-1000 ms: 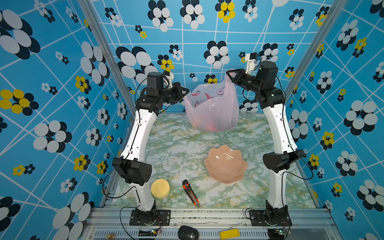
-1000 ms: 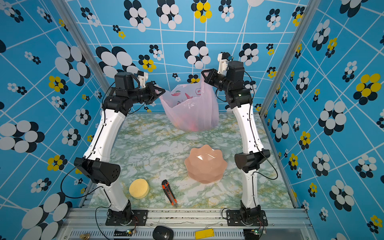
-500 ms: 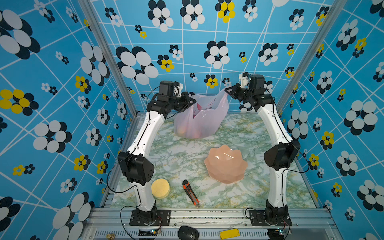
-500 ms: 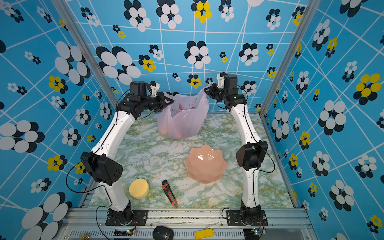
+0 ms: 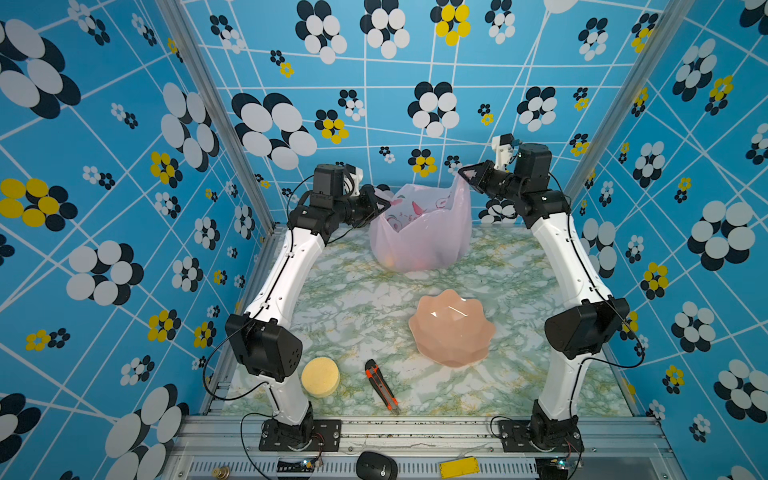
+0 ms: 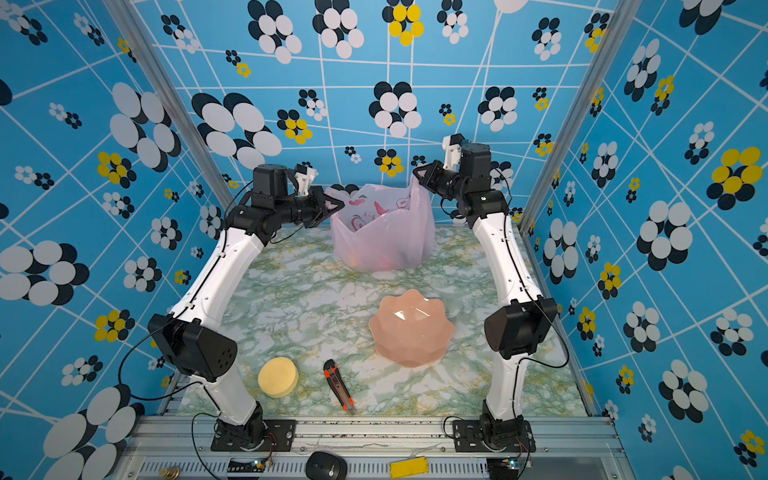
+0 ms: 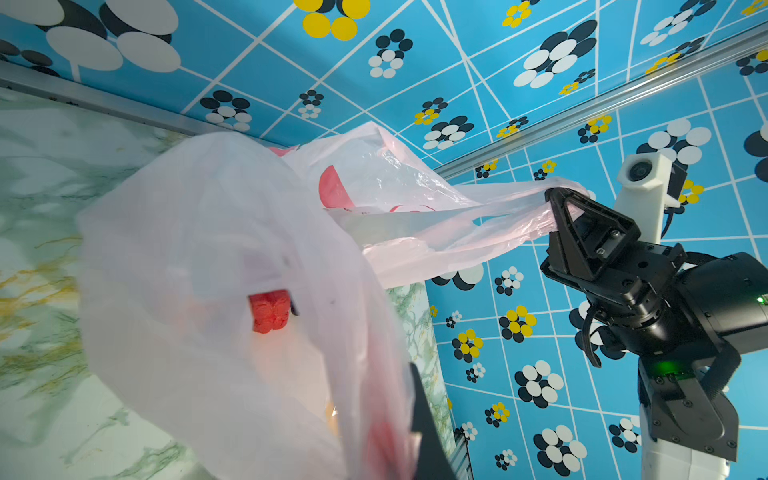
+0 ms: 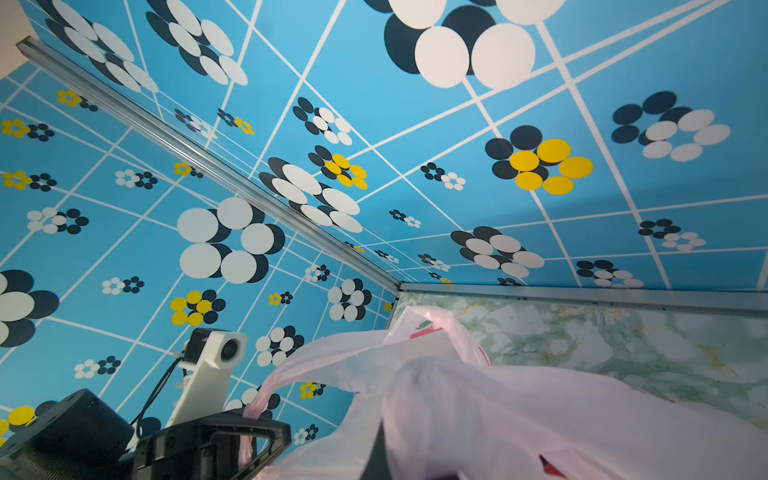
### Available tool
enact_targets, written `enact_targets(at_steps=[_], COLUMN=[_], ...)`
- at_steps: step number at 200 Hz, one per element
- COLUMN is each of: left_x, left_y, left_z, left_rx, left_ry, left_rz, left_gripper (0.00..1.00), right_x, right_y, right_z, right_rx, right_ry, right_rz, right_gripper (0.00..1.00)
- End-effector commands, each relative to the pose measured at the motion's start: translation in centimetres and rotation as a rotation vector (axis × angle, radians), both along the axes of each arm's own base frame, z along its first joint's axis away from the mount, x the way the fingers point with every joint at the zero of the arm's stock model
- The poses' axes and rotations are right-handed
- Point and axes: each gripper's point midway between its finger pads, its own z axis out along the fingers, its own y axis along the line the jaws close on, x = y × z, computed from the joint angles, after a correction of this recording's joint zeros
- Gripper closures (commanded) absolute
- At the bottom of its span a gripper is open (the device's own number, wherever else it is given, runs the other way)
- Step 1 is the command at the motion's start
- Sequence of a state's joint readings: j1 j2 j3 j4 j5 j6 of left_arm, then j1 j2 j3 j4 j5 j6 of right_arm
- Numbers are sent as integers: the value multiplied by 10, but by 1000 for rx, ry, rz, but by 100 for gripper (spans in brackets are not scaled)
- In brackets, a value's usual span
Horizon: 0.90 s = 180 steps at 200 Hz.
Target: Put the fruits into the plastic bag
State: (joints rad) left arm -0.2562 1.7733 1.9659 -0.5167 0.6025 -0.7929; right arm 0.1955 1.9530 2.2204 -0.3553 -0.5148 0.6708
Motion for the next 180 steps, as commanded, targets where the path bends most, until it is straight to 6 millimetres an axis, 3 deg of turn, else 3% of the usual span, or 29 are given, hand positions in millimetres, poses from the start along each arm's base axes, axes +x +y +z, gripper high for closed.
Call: enact_targets(at_steps=[1,12,53,89,131,134,147,180], left_x=[-6,-5,-3,-2,-5,-6,-7,-14], left_y=[-1,-1,-1,0,4,4,6,16], left_z=[4,-1,-6,0,6,6,8,17], left_rx=[4,9,11,19,31,32,38,65], left_ry=[-25,-15,-7,-20,-38,-39,-46,-67], left_rz=[-10,-13,-9,-3,5,5,9,17], left_gripper=[100,100,89,58,9,0,1,1], right_x=[-6,-6,-4,-6,-15,-16,-20,-39], right_y=[-3,-3,-2,-5,-12,-14,-21,-48], right_z=[15,13,1,5,8,8,5,-4], right_rx=[21,19,9,2,-42,-47,-73,-150], right_ry=[-53,-47,-21,-32,-36,-33,-12,85], right_rz=[3,4,10,1,-25,-33,-72,-201], right_gripper=[100,100,70,51,18,15,1,1])
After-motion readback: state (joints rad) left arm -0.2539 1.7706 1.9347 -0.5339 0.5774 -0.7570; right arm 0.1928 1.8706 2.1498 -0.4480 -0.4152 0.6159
